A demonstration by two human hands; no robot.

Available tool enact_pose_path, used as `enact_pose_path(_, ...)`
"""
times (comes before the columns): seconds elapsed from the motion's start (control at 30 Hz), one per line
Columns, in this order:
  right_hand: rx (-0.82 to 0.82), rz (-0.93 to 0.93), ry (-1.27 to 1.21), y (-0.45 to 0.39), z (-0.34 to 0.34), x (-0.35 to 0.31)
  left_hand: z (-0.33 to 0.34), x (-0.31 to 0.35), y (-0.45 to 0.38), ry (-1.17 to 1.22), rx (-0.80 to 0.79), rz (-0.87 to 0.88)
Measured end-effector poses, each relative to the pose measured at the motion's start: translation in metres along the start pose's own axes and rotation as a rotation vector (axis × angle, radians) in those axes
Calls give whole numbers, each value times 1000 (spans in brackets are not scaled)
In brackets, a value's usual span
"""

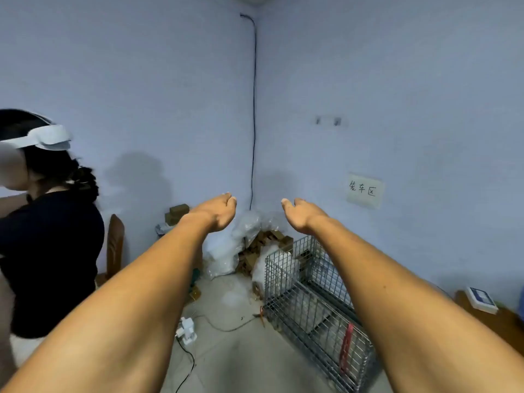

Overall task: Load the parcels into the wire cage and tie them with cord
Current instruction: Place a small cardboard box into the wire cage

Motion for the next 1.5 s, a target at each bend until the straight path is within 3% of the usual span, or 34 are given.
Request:
enact_pose_path(0.4, -26, -53, -46, -190, 109, 16, 62, -72, -169, 74, 45, -131)
enact_pose_path(0.5, -54, -85, -36, -209, 176, 15, 128, -119, -187, 122, -30, -183)
enact_pose_path(0.63, -175, -32, -64, -225, 326, 41, 265, -200, -181, 205, -151, -278)
enact_pose_path(0.83, -460, 171, -97, -145, 647, 133, 561, -356, -65, 357, -399, -531)
enact_pose_path(1.03, -880, 353, -44, 62, 949, 271, 866, -453, 172, 493, -733, -828)
enact_pose_path(1.17, -1058, 452, 21, 194, 1071, 351, 1000, -485, 294, 529, -827, -930)
enact_pose_path(1.27, -1152, 440, 50, 257, 1133, 377, 1060, -502, 338, 544, -796, -991)
enact_pose_path(1.37, -1133, 488, -34, 287, 1176, 381, 1103, -514, 361, 595, -735, -1083)
enact_pose_path(1.5, -980, 741, -310, 290, 1199, 378, 1133, -522, 376, 710, -723, -1257)
Point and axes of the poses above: each hand's wrist, its own y-axis away from the middle knuckle, its own z-axis out of the palm, x = y × z, the point moved 6 cm from there along -y, towards the middle knuckle, and after that the axes turned 7 degrees about y, right-handed, at the moved point
